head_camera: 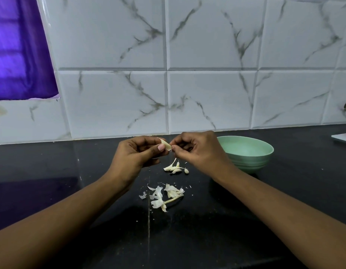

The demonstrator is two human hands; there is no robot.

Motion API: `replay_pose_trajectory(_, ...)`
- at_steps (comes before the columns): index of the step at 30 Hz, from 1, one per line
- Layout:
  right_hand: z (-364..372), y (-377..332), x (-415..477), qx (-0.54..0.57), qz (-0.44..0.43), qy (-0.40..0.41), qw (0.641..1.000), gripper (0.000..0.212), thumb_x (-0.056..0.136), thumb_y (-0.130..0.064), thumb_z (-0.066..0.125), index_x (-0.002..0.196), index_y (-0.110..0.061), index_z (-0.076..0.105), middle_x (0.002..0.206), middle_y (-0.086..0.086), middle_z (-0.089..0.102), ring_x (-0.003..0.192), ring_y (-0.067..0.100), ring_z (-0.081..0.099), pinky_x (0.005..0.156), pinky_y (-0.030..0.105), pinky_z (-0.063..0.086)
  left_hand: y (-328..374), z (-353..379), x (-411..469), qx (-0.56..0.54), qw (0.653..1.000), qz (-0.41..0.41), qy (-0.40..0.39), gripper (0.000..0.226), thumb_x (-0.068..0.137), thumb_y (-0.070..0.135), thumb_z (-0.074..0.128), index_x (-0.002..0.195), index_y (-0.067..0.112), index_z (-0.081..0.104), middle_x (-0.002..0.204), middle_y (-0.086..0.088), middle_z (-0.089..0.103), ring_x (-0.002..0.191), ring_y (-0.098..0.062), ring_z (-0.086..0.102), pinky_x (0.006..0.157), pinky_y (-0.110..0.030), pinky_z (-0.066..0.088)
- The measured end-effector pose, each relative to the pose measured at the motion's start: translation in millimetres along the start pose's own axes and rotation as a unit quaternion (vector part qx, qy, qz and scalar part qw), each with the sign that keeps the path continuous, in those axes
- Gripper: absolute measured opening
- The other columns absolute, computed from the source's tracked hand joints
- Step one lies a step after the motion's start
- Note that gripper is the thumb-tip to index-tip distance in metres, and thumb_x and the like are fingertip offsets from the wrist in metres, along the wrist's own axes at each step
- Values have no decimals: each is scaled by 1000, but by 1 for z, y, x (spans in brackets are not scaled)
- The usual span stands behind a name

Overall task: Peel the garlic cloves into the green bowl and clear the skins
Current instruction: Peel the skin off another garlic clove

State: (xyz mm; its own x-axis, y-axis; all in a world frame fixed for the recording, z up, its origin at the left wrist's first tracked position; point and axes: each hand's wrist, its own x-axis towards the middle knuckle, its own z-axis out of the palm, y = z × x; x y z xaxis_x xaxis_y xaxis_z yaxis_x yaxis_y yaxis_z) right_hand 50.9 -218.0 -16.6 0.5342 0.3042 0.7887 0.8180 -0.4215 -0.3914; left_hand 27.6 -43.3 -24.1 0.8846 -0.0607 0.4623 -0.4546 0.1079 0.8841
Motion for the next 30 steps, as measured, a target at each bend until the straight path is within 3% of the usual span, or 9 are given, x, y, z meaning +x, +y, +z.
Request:
replay_pose_trajectory(6, 2, -3, 0, -40, -14, -1, 999, 14, 76, -21, 64, 81, -11, 72, 66, -5, 68, 58, 2, 58, 60, 27, 53, -1, 0, 0, 7, 1000, 7, 3, 8, 82, 1, 64, 87, 7, 66, 76, -3, 75, 73, -9, 72, 60, -18, 53)
replay_pose_trajectory(11, 1, -3, 1, -61, -45, 8, 997, 14, 75, -20, 63, 79, -9, 72, 64, -2, 67, 56, 8, 60, 56, 31, 53, -1, 0, -1, 11, 1000, 15, 3, 8, 81, 0, 64, 86, 6, 66, 76, -5, 75, 73, -11, 72, 58, -18, 52)
replay_pose_trajectory(16, 0, -3, 0, -73, -69, 22, 995, 9, 75, -15, 64, 76, -8, 69, 61, -8, 61, 53, 4, 53, 53, 22, 47, 1, 2, -2, 1, 1000, 19, -1, 10, 78, 4, 65, 87, 5, 66, 75, -5, 75, 72, -11, 72, 59, -18, 53)
replay_pose_trajectory(19, 3, -3, -2, -22, -14, 14, 1000, 4, 76, -16, 64, 75, -13, 67, 59, -15, 56, 52, 2, 55, 56, 21, 49, 1, 2, -2, -3, 1000, 20, -7, 16, 72, 11, 67, 87, 7, 66, 76, -5, 75, 73, -11, 72, 59, -18, 53)
replay_pose_trajectory(22, 3, -6, 0, 134, 122, -14, 983, 15, 85, -7, 63, 75, -18, 63, 62, -4, 63, 56, 14, 66, 62, 39, 57, 2, 1, -1, -15, 1000, 25, -5, 19, 70, 12, 66, 89, 7, 65, 77, -4, 75, 74, -11, 72, 60, -19, 54)
replay_pose_trajectory(25, 0, -8, 1, 288, 185, -65, 937, 9, 86, -2, 64, 85, -11, 63, 71, 2, 67, 61, 16, 68, 58, 30, 57, 3, -1, 1, -8, 999, 42, 8, 18, 70, 11, 66, 88, 9, 65, 79, 0, 75, 77, -10, 72, 60, -19, 54)
replay_pose_trajectory(30, 4, -5, 1, 304, 186, -39, 934, 11, 80, 2, 68, 86, -7, 65, 72, 3, 69, 64, 13, 69, 57, 22, 57, 4, -2, -2, 21, 998, 56, 2, 15, 68, 14, 68, 76, 24, 76, 87, 4, 75, 84, -10, 71, 62, -20, 54)
